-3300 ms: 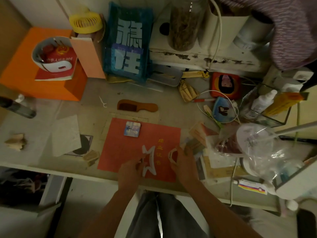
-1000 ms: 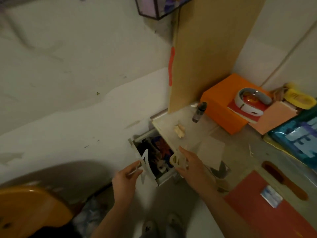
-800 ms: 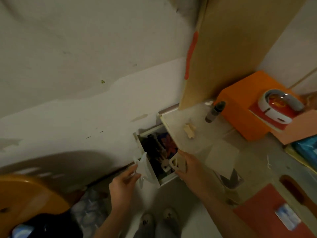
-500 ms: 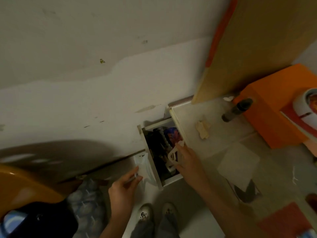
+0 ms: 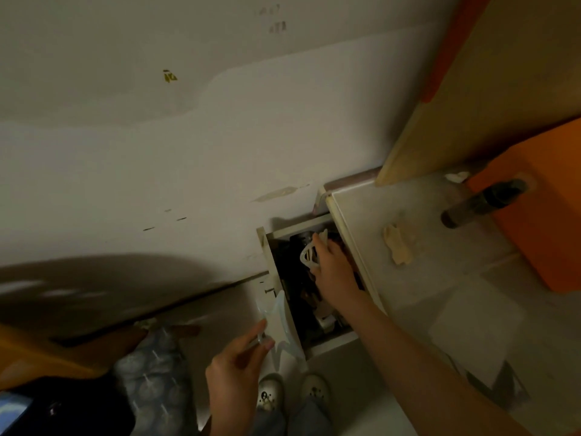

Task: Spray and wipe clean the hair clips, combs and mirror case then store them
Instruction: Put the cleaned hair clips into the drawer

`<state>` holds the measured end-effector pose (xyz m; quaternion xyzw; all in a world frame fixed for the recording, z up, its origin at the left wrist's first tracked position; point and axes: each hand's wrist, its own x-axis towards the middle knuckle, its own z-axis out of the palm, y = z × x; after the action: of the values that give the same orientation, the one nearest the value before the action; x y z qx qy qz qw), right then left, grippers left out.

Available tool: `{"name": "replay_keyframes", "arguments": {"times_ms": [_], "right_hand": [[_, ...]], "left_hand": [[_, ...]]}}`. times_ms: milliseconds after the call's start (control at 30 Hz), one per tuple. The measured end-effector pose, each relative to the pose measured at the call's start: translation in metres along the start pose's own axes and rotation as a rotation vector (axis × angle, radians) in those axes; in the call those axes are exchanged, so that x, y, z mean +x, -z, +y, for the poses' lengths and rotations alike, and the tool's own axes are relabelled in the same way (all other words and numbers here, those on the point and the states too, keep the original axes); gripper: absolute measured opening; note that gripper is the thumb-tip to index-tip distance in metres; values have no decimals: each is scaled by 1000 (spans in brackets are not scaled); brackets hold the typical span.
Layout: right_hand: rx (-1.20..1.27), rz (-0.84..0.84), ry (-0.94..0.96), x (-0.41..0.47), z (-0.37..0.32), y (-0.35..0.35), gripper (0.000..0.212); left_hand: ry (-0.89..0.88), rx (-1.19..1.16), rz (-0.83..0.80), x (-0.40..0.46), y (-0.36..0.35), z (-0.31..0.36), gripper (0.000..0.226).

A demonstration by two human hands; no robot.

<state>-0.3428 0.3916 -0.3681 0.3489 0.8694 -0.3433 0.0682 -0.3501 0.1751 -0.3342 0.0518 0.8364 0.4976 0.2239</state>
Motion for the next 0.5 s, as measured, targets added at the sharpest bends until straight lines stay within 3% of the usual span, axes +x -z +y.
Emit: {"name": "replay_keyframes", "arguments": {"times_ms": [500], "right_hand": [[93,243,-62,17,18,-35,67]], "left_hand": [[-44,-78,-28,12,-22,-15,53]]}}
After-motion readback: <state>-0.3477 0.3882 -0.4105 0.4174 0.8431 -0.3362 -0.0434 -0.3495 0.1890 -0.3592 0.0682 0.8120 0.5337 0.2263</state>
